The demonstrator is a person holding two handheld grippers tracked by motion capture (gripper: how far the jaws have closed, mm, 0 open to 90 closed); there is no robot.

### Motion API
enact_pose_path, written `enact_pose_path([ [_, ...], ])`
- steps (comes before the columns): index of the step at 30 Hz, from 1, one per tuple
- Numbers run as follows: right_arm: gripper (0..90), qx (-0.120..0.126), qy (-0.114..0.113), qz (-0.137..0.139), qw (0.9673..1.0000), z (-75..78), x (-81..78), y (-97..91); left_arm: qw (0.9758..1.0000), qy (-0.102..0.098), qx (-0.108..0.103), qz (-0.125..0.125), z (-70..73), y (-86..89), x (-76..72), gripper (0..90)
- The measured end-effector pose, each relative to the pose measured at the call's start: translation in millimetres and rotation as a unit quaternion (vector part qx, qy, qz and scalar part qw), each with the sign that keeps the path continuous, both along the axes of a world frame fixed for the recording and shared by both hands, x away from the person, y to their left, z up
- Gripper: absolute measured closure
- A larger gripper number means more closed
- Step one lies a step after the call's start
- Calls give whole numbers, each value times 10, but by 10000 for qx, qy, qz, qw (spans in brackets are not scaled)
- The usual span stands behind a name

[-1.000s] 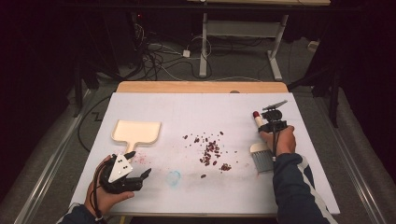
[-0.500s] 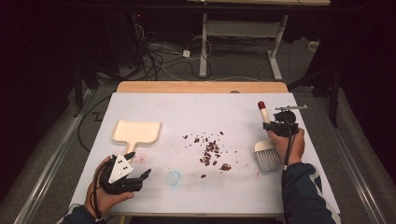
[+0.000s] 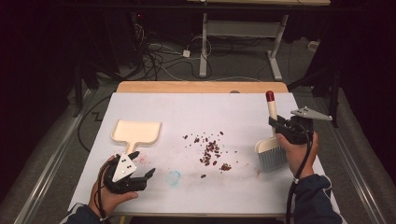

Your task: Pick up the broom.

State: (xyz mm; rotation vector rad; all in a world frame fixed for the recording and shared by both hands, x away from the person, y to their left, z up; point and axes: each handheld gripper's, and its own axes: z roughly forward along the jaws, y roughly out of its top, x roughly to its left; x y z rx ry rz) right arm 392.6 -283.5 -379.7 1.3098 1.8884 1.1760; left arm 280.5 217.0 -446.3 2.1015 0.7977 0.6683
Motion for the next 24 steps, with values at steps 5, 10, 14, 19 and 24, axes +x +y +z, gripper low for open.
enact_pose_path([
  [5, 708, 86, -146, 143, 9998, 81, -86, 34, 9992, 164, -279, -219, 63, -196, 27, 234],
  [10, 708, 158, -386, 285, 9987, 182, -219, 168, 9962, 235, -563, -618, 180, -504, 61, 240],
  [14, 708, 184, -595, 451, 9970, 236, -314, 340, 9918, 177, -753, -1017, 298, -849, 97, 242],
  [19, 707, 187, -788, 670, 9945, 263, -442, 595, 9852, 202, -941, -1420, 400, -1280, 129, 249],
  [24, 707, 220, -964, 856, 9914, 269, -565, 850, 9789, 198, -1167, -1663, 466, -1642, 145, 268],
])
